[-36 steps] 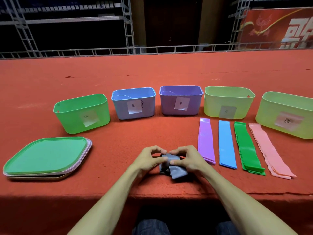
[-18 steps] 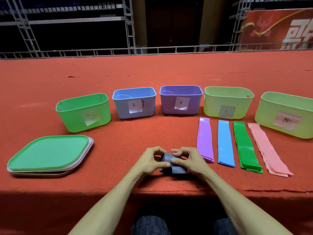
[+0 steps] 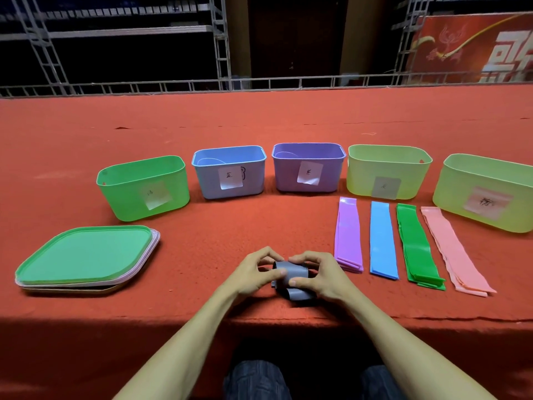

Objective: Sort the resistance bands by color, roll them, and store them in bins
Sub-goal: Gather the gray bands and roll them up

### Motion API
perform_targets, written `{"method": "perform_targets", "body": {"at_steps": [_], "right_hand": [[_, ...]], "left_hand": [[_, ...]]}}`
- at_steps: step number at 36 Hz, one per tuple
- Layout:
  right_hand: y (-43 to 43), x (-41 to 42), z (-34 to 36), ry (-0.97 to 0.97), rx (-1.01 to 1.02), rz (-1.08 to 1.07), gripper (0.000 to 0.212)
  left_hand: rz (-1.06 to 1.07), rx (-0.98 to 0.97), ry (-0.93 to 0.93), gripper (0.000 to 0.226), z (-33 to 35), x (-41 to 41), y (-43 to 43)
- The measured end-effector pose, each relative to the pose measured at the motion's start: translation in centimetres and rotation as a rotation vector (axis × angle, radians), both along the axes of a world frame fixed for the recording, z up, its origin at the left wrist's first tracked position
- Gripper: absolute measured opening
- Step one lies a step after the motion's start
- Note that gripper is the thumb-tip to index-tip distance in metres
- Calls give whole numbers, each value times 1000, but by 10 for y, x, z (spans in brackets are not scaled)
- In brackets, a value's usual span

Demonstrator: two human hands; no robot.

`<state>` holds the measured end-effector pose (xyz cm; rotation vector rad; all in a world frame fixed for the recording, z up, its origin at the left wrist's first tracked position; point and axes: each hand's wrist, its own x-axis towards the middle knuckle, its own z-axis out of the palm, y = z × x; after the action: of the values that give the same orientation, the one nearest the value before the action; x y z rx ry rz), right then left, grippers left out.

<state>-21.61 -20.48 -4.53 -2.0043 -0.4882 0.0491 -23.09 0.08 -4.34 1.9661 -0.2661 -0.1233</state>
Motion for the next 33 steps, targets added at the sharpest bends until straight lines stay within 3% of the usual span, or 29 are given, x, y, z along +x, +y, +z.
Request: {"method": "perform_targets", "body": {"at_steps": [5, 14, 20, 22, 25, 30, 33], "right_hand": [[-3, -7, -9, -52, 38, -12, 42], [-8, -14, -17, -109, 46, -9, 41], [-15, -10, -5, -26, 97, 34, 24], [-17, -8, -2, -13, 70, 51, 31], [-21, -5, -1, 43, 0, 101, 56], [-21, -5, 6, 55, -92, 130, 42], [-22, -8, 3, 14, -81, 98, 47]], "left_hand": [[-29, 69, 68, 30, -1, -1, 0], [-27, 218, -46, 41, 4, -6, -5], [-21, 232, -111, 38, 4, -11, -8], [-19, 242, -134, 38, 5, -11, -9], [-23, 257, -164, 44, 4, -12, -10], [-33, 240, -189, 43, 2, -14, -12], [-31, 254, -234, 45, 1, -16, -14]]}}
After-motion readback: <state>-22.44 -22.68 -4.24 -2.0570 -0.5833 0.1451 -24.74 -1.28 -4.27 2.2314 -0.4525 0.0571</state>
